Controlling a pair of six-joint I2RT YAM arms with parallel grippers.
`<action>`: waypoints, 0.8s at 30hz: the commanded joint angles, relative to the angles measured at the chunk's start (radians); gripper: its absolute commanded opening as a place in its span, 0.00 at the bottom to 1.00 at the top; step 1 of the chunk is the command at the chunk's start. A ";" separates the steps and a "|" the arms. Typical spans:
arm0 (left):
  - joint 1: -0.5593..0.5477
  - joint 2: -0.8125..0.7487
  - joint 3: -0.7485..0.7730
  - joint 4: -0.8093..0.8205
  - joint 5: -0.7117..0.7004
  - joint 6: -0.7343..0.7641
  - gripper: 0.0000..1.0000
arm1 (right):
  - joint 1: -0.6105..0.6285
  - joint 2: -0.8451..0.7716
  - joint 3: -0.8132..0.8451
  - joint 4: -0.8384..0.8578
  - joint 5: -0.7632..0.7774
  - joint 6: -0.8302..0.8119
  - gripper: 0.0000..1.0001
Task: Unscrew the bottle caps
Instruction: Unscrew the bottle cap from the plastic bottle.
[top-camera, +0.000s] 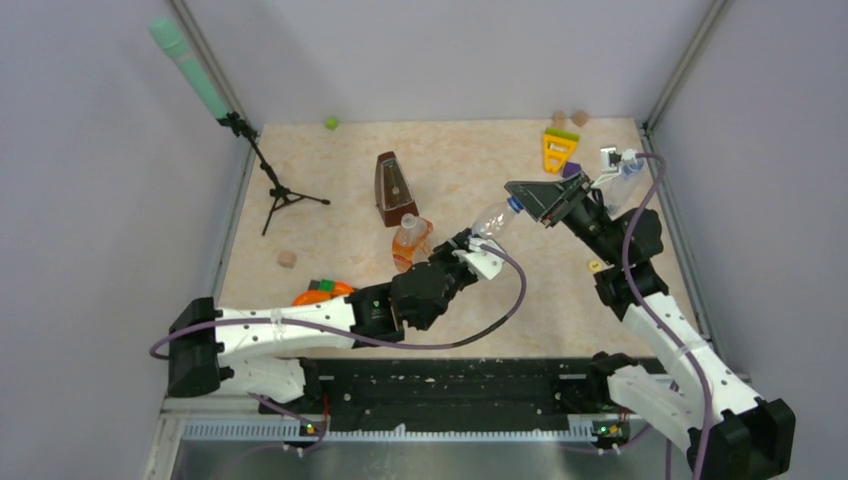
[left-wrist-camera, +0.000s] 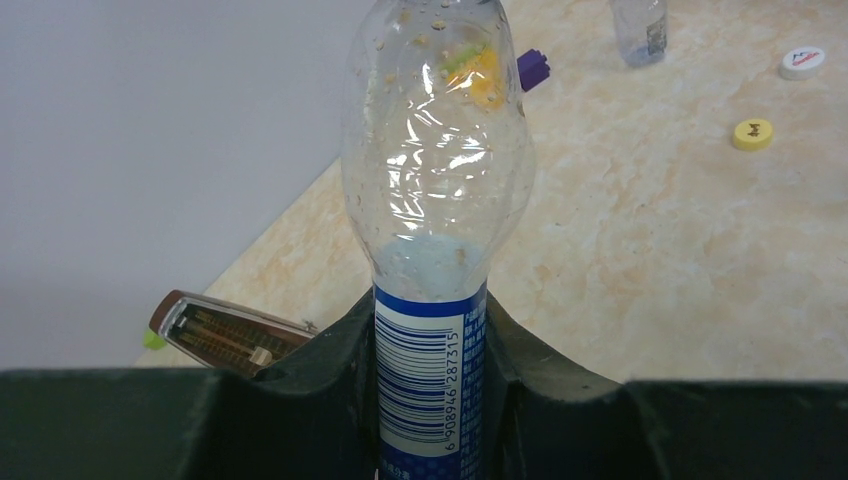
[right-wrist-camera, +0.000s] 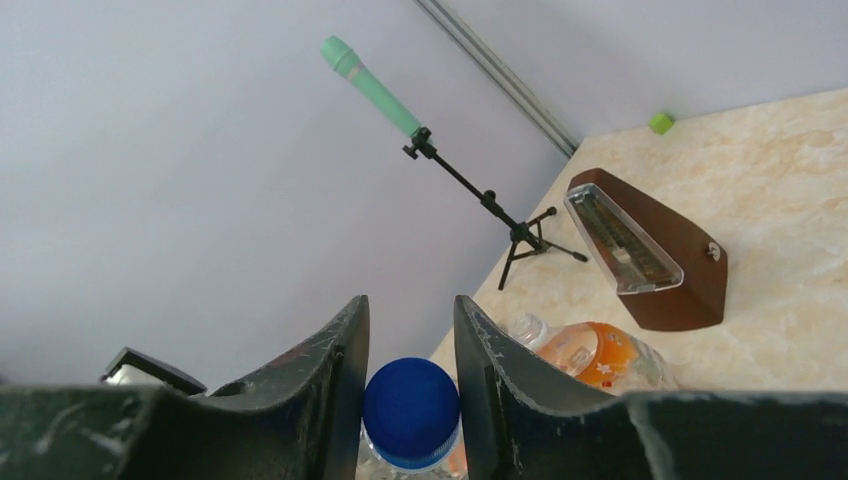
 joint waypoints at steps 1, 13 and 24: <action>-0.011 0.003 0.040 0.095 -0.049 -0.004 0.00 | -0.005 -0.007 0.028 0.031 0.006 0.010 0.35; -0.011 0.013 0.050 0.090 -0.047 -0.009 0.00 | -0.005 0.010 0.020 0.023 -0.011 0.005 0.43; 0.039 -0.022 0.055 0.022 0.068 -0.123 0.00 | -0.006 0.017 0.007 0.061 -0.054 0.014 0.07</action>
